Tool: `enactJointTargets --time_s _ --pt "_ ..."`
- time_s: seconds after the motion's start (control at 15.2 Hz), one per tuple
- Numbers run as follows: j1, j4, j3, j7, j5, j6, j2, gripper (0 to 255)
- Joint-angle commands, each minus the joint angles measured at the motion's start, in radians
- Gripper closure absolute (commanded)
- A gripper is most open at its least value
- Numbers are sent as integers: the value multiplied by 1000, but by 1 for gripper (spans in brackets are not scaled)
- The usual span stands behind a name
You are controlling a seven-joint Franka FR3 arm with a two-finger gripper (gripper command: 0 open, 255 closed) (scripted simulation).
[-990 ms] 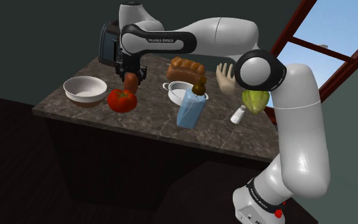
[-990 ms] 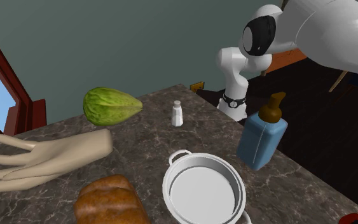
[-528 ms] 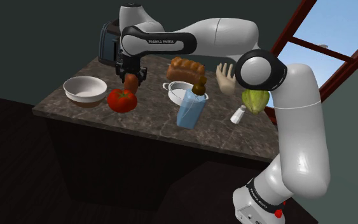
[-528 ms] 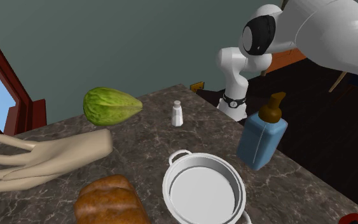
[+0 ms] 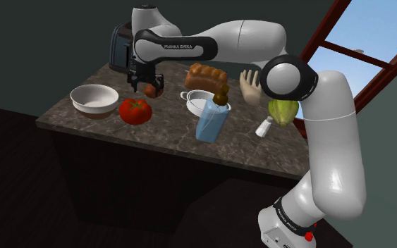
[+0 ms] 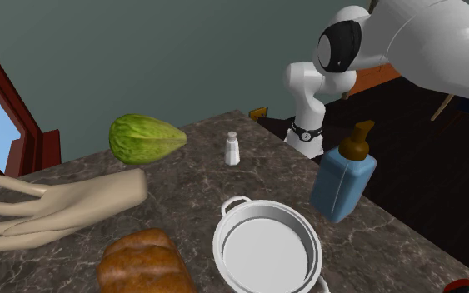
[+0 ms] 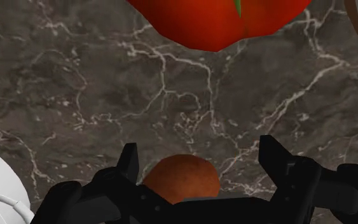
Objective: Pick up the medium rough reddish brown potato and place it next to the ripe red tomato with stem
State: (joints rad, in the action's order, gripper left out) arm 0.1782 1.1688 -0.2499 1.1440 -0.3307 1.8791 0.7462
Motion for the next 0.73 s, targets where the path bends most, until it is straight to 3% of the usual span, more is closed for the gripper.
enactJointTargets --time_s 0.0,0.13,0.66 --pt "7 -41 -3 -6 4 -47 -8 0" --pt "16 -90 -5 -12 8 -102 -14 0" --pt "16 -90 -5 -12 8 -102 -14 0"
